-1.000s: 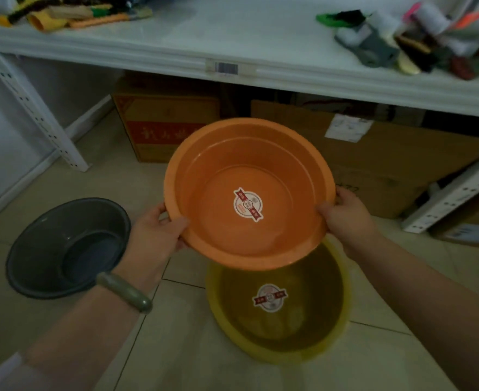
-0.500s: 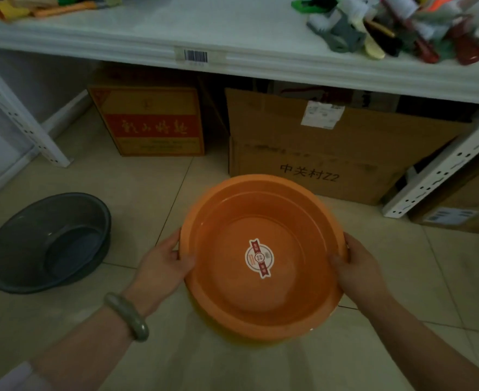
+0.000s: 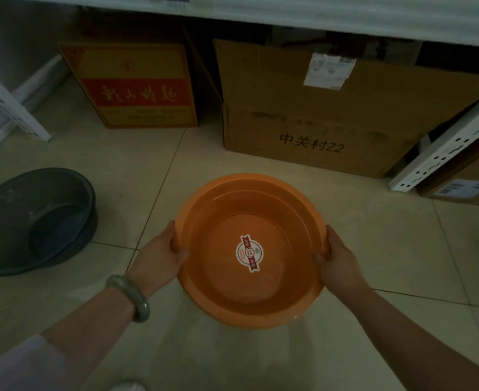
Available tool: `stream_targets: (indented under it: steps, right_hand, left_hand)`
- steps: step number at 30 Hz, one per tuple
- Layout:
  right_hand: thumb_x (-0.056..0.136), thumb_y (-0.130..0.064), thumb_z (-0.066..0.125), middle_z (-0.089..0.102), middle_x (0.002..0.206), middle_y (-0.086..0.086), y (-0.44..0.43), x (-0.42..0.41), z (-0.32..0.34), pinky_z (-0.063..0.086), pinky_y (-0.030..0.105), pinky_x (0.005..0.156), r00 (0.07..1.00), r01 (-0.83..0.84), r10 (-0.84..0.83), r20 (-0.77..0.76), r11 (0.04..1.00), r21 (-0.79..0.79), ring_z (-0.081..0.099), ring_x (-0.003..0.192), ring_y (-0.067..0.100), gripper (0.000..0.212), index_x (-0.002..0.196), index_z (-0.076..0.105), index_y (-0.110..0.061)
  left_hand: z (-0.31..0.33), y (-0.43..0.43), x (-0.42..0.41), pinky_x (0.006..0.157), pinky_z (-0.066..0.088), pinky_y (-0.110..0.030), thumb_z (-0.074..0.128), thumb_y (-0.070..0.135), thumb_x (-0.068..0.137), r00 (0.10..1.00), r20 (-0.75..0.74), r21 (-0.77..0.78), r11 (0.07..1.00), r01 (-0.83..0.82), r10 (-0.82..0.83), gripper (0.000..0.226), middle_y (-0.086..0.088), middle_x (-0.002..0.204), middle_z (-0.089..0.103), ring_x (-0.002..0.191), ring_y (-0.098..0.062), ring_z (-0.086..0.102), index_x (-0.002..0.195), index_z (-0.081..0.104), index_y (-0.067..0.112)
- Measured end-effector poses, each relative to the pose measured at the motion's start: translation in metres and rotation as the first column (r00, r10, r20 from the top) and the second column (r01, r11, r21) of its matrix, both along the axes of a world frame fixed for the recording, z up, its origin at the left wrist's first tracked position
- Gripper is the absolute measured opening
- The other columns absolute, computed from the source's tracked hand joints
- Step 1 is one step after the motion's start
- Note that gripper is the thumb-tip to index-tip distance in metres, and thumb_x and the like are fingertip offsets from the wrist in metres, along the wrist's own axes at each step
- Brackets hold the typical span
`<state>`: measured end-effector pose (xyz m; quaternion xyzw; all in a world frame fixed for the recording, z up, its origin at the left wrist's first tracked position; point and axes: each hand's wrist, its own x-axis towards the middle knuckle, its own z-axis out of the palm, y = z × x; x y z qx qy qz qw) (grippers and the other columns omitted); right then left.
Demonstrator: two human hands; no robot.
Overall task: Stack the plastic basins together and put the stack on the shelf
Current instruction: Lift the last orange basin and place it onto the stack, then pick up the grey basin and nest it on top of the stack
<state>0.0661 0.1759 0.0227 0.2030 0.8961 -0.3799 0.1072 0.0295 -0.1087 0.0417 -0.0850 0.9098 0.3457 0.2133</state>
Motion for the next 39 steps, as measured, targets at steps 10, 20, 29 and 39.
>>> stream_targets:
  steps: [10,20,29,39]
  right_hand:
    - [0.09,-0.015,0.047,0.051,0.106,-0.007,-0.005,-0.002,-0.017,0.044,0.035,0.08,0.997,0.05,-0.052,-0.061,0.998,-0.025,0.056,0.097,0.021,0.054,0.14,0.03,-0.024]
    - [0.085,-0.017,0.052,0.051,0.138,0.015,-0.007,-0.005,-0.023,0.042,0.05,0.098,0.995,0.1,-0.096,-0.041,0.988,0.117,0.05,0.122,0.036,0.068,0.146,0.024,-0.018]
    - [0.085,-0.023,0.059,0.031,0.148,0.014,-0.05,-0.053,0.001,0.028,0.048,0.112,0.948,-0.042,0.15,-0.282,0.934,0.355,0.027,0.137,0.03,0.069,0.145,0.027,-0.02]
    - [0.088,-0.013,0.053,0.044,0.141,0.011,-0.206,-0.139,-0.002,0.024,0.027,0.109,0.774,-0.377,0.435,-0.46,0.9,0.218,0.037,0.132,0.024,0.049,0.136,0.045,-0.018]
  left_hand:
    - [-0.023,-0.002,0.001,0.073,0.043,-0.024,0.051,0.023,0.088,0.999,-0.02,0.074,0.996,-0.041,0.043,0.059,0.009,0.104,0.059,0.088,-0.013,0.057,0.142,0.028,0.036]
    - [-0.028,-0.012,-0.002,0.079,0.044,-0.022,0.056,0.029,0.083,0.996,0.014,0.186,0.978,-0.093,0.092,0.057,0.02,0.108,0.061,0.106,-0.012,0.059,0.136,0.038,0.041]
    - [-0.03,-0.073,-0.017,0.074,0.037,-0.024,0.052,0.026,0.087,0.917,-0.204,0.091,0.939,-0.331,0.343,0.035,-0.001,0.101,0.065,0.086,-0.014,0.058,0.122,0.056,0.021]
    - [-0.043,-0.216,-0.023,0.089,0.05,-0.047,0.053,0.013,0.082,0.75,-0.399,0.017,0.822,-0.569,0.527,0.035,-0.014,0.112,0.062,0.098,-0.03,0.06,0.116,0.059,0.009]
